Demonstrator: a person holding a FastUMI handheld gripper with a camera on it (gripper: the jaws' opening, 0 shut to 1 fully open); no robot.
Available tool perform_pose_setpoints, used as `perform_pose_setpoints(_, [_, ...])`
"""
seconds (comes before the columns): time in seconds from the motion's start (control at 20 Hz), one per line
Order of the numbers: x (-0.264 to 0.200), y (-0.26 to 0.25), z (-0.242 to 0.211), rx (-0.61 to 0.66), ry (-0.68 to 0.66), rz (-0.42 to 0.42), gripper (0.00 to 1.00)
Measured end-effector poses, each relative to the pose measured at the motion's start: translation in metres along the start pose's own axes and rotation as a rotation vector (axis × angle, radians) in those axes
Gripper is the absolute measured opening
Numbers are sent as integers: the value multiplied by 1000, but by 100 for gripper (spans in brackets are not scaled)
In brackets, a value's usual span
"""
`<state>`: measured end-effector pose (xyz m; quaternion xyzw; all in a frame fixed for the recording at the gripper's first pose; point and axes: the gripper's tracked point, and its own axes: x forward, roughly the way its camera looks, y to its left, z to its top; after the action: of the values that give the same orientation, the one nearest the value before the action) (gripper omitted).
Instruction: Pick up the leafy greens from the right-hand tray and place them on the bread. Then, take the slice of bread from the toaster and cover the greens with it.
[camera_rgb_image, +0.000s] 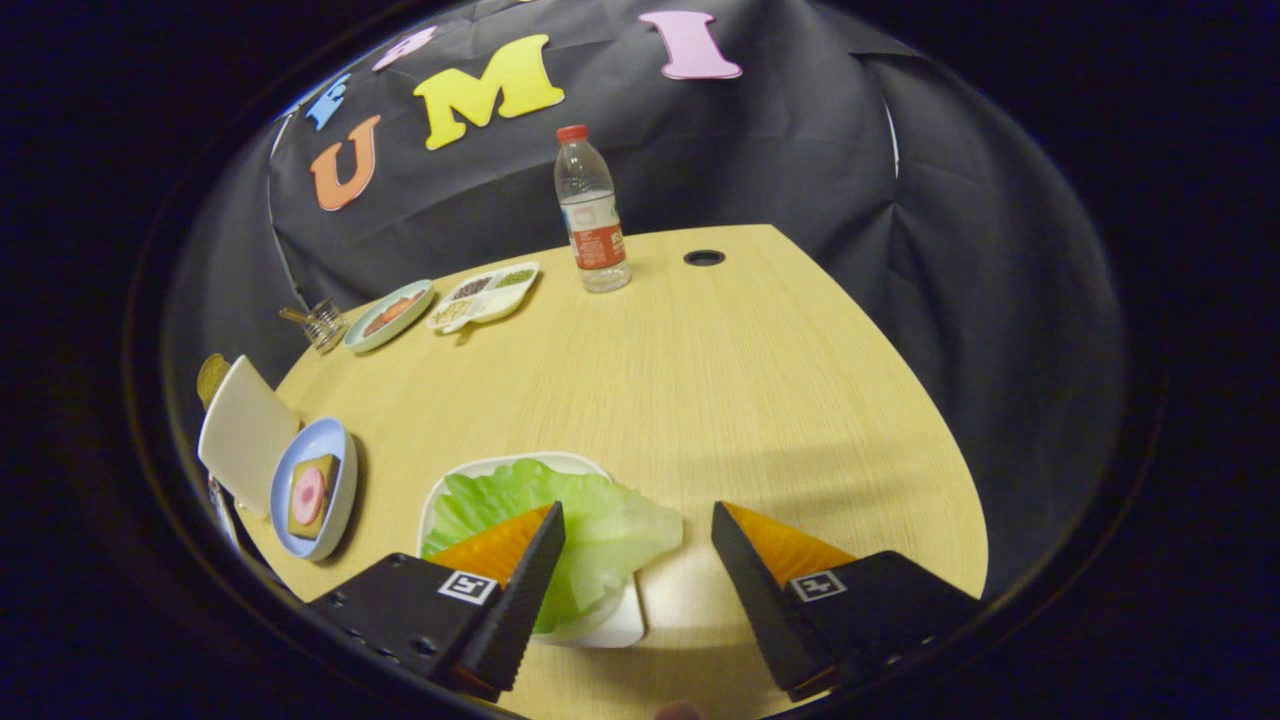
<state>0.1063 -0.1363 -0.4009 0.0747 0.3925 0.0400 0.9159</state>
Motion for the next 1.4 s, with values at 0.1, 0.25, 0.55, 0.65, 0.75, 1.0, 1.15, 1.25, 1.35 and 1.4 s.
perform_pose_setpoints(0.1, [3, 2, -6, 13, 23, 2, 72])
perform_pose_setpoints(0.25, [5, 2, -4, 13, 27, -3, 57])
perform_pose_setpoints(0.55, [-1, -1, 5, 2, 1, -38, 27])
perform_pose_setpoints(0.65, [-2, 4, 8, 2, -9, -36, 2])
perform_pose_setpoints(0.75, [-6, 4, 13, -8, -29, -42, 1])
perform_pose_setpoints(1.0, [-30, 22, 30, 20, -75, -3, 0])
perform_pose_setpoints(1.15, [-53, 40, 45, 36, -117, 19, 0])
perform_pose_setpoints(1.25, [-69, 57, 56, 45, -139, 36, 0])
perform_pose_setpoints(1.35, [-86, 73, 66, 38, -165, 40, 0])
perform_pose_setpoints(1.4, [-94, 84, 70, 29, -178, 39, 0])
